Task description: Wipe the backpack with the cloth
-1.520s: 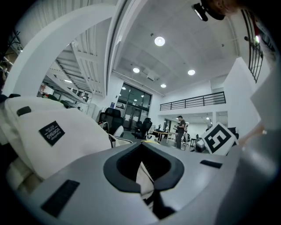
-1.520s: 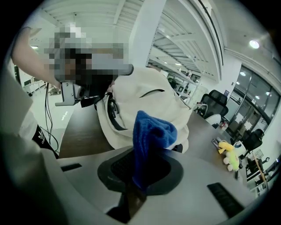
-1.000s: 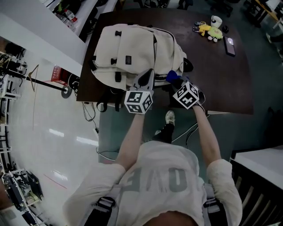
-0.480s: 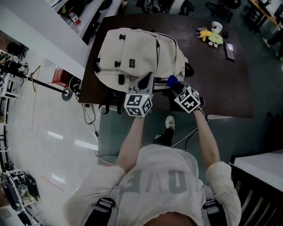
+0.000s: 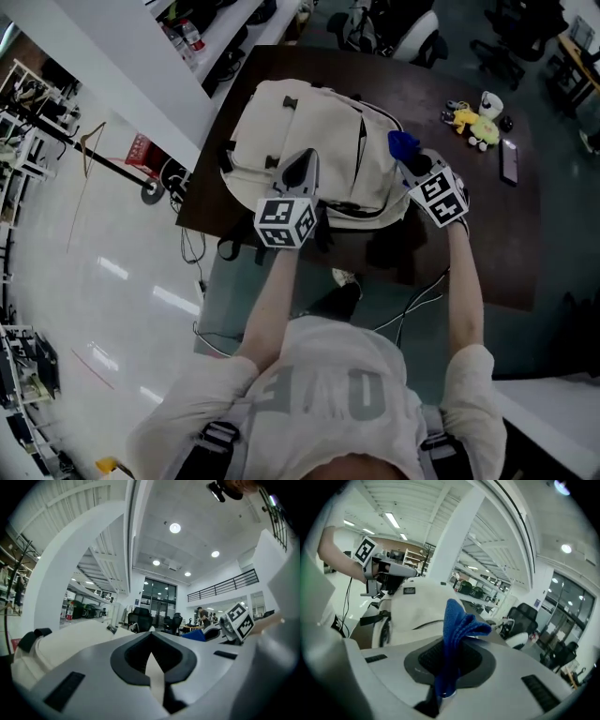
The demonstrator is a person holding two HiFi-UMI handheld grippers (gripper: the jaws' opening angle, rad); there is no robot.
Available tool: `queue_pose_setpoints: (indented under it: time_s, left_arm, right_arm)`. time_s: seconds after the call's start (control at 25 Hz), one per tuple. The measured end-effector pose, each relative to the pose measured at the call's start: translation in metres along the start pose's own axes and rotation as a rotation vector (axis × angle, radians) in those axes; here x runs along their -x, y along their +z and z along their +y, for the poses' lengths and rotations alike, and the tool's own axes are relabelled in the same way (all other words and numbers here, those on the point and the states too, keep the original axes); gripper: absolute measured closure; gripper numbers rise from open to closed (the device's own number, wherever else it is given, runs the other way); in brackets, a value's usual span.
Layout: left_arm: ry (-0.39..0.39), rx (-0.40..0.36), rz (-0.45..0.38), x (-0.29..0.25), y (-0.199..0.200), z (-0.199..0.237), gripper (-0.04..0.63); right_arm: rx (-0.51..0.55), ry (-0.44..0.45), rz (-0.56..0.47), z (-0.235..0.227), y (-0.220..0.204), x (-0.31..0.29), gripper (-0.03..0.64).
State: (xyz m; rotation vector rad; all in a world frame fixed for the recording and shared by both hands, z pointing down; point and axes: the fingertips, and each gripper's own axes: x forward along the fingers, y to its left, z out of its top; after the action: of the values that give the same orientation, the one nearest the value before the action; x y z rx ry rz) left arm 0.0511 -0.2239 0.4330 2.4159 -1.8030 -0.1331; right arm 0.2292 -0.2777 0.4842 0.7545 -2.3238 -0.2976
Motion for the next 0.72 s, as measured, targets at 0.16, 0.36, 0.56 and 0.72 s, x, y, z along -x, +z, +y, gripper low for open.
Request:
queue_pose_setpoints:
  time_s: [0.16, 0.36, 0.56, 0.72]
  left_arm:
    - [0.129, -0.005, -0.018, -0.05, 0.033, 0.038, 0.592]
    - [0.232, 0.04, -0.031, -0.108, 0.065, 0.083, 0.592]
    - [0.301, 0.049, -0.012, -0.155, 0.071, 0.111, 0.592]
    - [0.301, 0.028, 0.027, -0.187, 0.065, 0.109, 0.592]
  right_arm:
    - [0.191, 0.118, -0.141, -0.075, 0.078, -0.055, 0.575]
    - [0.259, 0.315, -0.295, -0.13, 0.157, -0.146, 0.575]
    - [0.381, 0.505, -0.34, -0.127, 0.192, -0.226, 0.575]
    - [0.508, 0.647, -0.349, -0.107, 0.192, -0.263, 0.575]
